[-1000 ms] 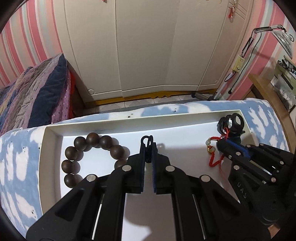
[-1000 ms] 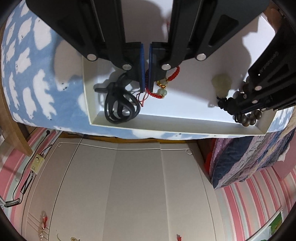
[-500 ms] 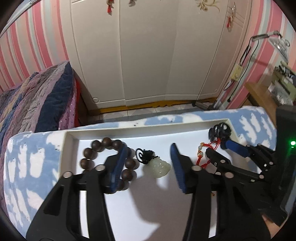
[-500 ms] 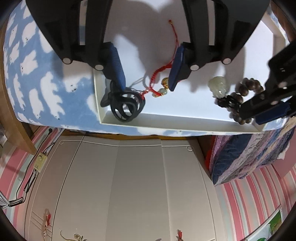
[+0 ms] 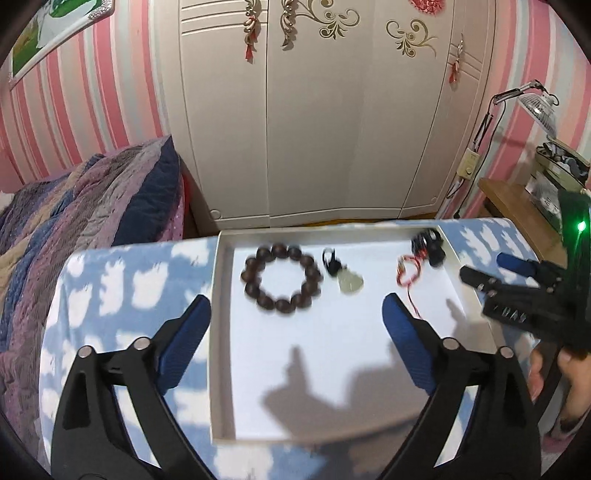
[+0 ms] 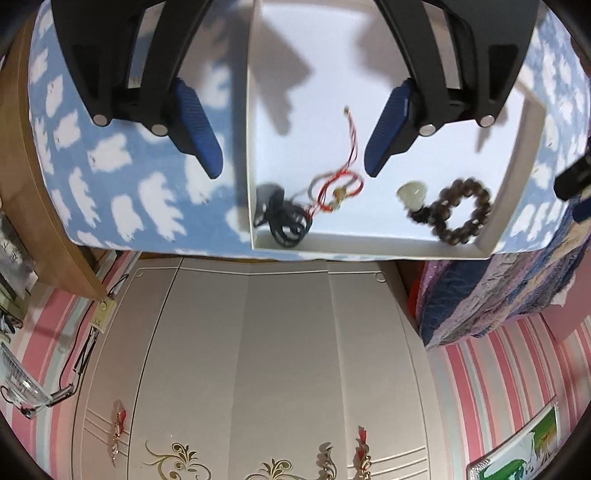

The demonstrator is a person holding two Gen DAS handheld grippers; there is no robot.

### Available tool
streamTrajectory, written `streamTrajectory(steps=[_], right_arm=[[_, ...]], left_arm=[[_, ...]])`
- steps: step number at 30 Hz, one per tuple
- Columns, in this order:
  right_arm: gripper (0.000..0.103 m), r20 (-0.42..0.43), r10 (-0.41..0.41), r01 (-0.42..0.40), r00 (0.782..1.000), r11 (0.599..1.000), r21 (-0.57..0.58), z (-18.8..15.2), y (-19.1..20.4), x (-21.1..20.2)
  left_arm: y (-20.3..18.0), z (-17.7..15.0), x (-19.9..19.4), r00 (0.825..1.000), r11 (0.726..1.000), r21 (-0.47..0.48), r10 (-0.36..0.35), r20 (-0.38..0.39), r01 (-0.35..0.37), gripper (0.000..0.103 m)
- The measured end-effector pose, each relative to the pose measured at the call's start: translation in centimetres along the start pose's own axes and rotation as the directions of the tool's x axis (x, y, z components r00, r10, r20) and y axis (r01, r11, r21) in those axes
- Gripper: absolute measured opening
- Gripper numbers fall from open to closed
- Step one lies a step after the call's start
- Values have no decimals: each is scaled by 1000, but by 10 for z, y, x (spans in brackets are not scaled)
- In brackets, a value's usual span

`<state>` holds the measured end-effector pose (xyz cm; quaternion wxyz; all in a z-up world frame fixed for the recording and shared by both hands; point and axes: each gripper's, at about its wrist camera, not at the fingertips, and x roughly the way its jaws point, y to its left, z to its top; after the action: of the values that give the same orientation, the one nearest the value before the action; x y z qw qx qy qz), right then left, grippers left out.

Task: Organize jewelry
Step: 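Withdraw both tools from the tray toward the remaining jewelry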

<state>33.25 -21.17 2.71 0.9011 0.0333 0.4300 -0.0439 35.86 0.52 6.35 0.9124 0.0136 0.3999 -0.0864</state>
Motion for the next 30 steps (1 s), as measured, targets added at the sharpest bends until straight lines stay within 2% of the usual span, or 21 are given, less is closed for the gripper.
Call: streamTrajectory(steps=[1, 3, 7, 14, 21, 28, 30], right_arm=[[80, 9, -4, 4, 1000, 1000, 2, -5, -2, -10], [93, 23, -10, 10, 1000, 1000, 2, -13, -6, -26], [94, 64, -7, 7, 998, 1000, -2, -31, -9, -59], [98, 116, -15, 20, 993, 999, -42, -67, -17, -111], [99, 117, -75, 79, 990, 997, -27, -103, -33, -129], [99, 108, -78, 83, 991, 996, -35, -130, -32, -132], [99, 108, -87, 91, 990, 995, -32, -133, -32, -131]], left_arm=[[1, -7, -9, 1000, 1000, -4, 5, 10, -5, 99], [1, -20, -24, 999, 1000, -9, 15, 31, -15, 100], [-3, -42, -49, 999, 1000, 20, 24, 45, -25, 100], [-5, -77, -82, 999, 1000, -22, 10, 36, -10, 100], [-11, -108, -101, 1000, 1000, -16, 4, 17, -4, 100], [-20, -134, -103, 1000, 1000, 4, 14, 0, -14, 100], [-19, -139, -101, 1000, 1000, -9, -6, -15, 6, 100]])
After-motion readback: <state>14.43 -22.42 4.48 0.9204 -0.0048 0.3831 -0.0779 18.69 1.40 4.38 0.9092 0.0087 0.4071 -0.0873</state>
